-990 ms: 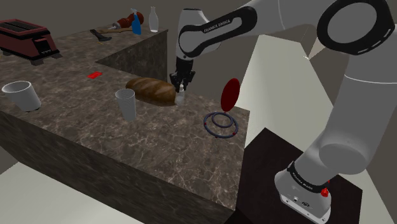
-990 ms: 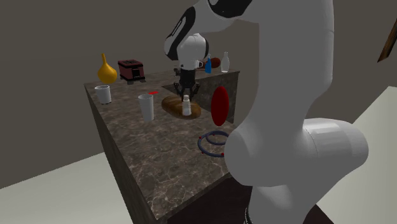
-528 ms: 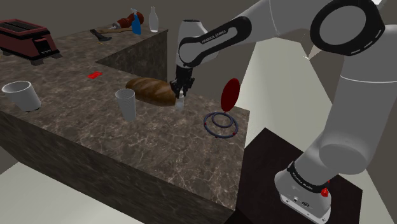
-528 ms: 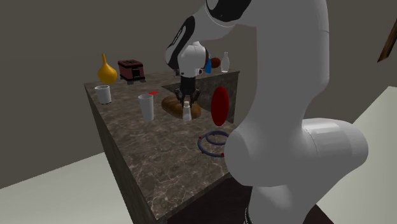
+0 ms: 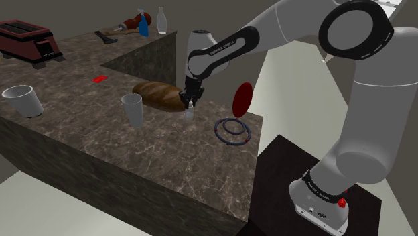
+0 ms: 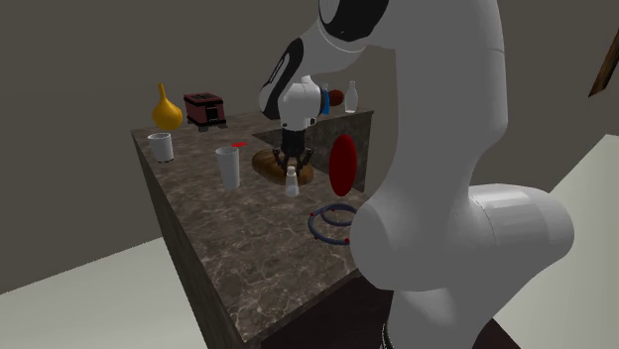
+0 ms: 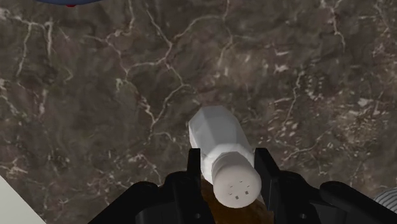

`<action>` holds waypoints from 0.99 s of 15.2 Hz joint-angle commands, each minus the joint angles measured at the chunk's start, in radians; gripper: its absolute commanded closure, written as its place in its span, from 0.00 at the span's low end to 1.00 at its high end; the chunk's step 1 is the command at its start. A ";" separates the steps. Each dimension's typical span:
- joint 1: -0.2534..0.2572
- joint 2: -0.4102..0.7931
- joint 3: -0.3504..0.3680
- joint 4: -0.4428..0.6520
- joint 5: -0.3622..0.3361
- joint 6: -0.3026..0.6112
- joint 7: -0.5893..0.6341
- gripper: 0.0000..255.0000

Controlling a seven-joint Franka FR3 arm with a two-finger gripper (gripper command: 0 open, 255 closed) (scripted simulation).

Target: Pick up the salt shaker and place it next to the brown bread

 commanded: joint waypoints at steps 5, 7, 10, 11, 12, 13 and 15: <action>0.000 0.002 0.000 0.001 0.000 0.001 0.000 0.00; 0.000 0.002 0.000 0.001 0.000 0.001 0.000 0.00; 0.000 0.002 0.000 0.001 0.000 0.001 0.000 0.00; -0.003 -0.018 0.001 0.007 0.003 -0.025 -0.003 0.00; -0.006 -0.038 0.003 0.014 0.007 -0.052 -0.005 0.00; -0.009 -0.057 0.004 0.023 0.011 -0.079 -0.007 0.00; -0.011 -0.071 0.005 0.031 0.013 -0.101 -0.009 0.00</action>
